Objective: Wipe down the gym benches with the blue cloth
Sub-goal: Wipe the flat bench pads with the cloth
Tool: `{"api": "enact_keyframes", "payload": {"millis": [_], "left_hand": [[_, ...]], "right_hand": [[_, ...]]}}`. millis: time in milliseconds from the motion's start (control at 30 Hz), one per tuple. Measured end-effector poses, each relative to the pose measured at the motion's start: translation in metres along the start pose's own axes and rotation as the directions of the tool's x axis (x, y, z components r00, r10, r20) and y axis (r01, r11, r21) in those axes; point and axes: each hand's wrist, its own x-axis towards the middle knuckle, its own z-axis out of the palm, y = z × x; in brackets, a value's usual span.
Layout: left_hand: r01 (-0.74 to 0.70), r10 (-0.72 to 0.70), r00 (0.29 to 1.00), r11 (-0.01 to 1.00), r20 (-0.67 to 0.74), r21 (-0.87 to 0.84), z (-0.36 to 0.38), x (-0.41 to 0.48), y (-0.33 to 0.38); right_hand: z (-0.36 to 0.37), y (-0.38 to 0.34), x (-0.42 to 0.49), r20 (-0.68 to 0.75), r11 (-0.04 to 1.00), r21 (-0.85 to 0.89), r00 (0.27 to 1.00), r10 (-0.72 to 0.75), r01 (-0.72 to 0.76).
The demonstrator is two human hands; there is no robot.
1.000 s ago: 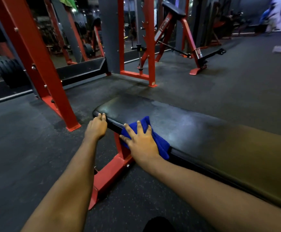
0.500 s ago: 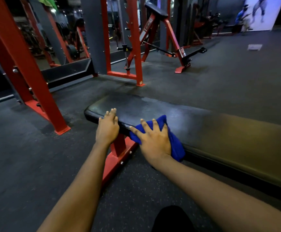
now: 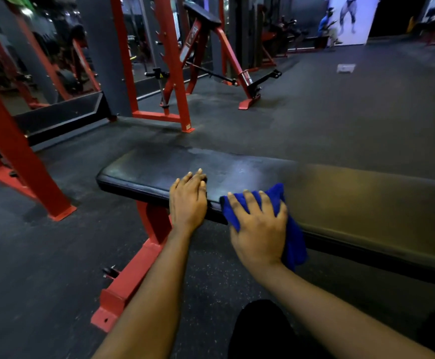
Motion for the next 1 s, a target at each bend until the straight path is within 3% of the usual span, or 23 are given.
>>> {"api": "enact_keyframes", "payload": {"millis": [100, 233, 400, 500, 567, 733, 800, 900, 1000], "left_hand": [[0.000, 0.000, 1.000, 1.000, -0.007, 0.001, 0.001, -0.001, 0.000], [-0.002, 0.002, 0.999, 1.000, -0.036, -0.008, 0.004, 0.000, -0.002], [0.033, -0.048, 0.990, 0.993, -0.132, -0.113, 0.004, -0.005, 0.030], [-0.115, 0.111, 0.993, 0.984, -0.039, -0.132, 0.007, 0.002, 0.074], [-0.191, 0.204, 0.976, 0.970, 0.073, -0.154, 0.011, 0.011, 0.103], [-0.212, 0.239, 0.918, 0.970, 0.315, -0.117, 0.033, 0.036, 0.153], [-0.198, 0.213, 0.897, 0.977, 0.388, -0.079, 0.042, 0.044, 0.169], [-0.188, 0.160, 0.881, 0.982, 0.444, 0.019, 0.053, 0.047, 0.191], [-0.241, 0.177, 0.894, 0.964, 0.412, 0.111, 0.058, 0.041, 0.201]], "right_hand": [[0.010, -0.021, 0.007, -0.041, 1.000, 0.002, 0.999, 0.002, -0.002], [0.004, 0.011, -0.008, -0.091, 0.998, 0.053, 0.995, -0.033, 0.038], [-0.019, 0.090, -0.042, -0.285, 0.972, 0.077, 0.929, 0.236, -0.223], [-0.024, 0.096, -0.047, -0.323, 0.883, 0.150, 0.822, 0.469, -0.445], [-0.023, 0.076, -0.035, -0.295, 0.848, 0.171, 0.795, 0.530, -0.501], [-0.015, 0.068, -0.037, -0.245, 0.930, 0.118, 0.897, 0.368, -0.349], [-0.020, 0.090, -0.047, -0.265, 0.932, 0.071, 0.894, 0.361, -0.355], [-0.031, 0.120, -0.053, -0.355, 0.860, 0.090, 0.791, 0.498, -0.502], [-0.032, 0.120, -0.049, -0.400, 0.770, 0.135, 0.677, 0.618, -0.623]]}}
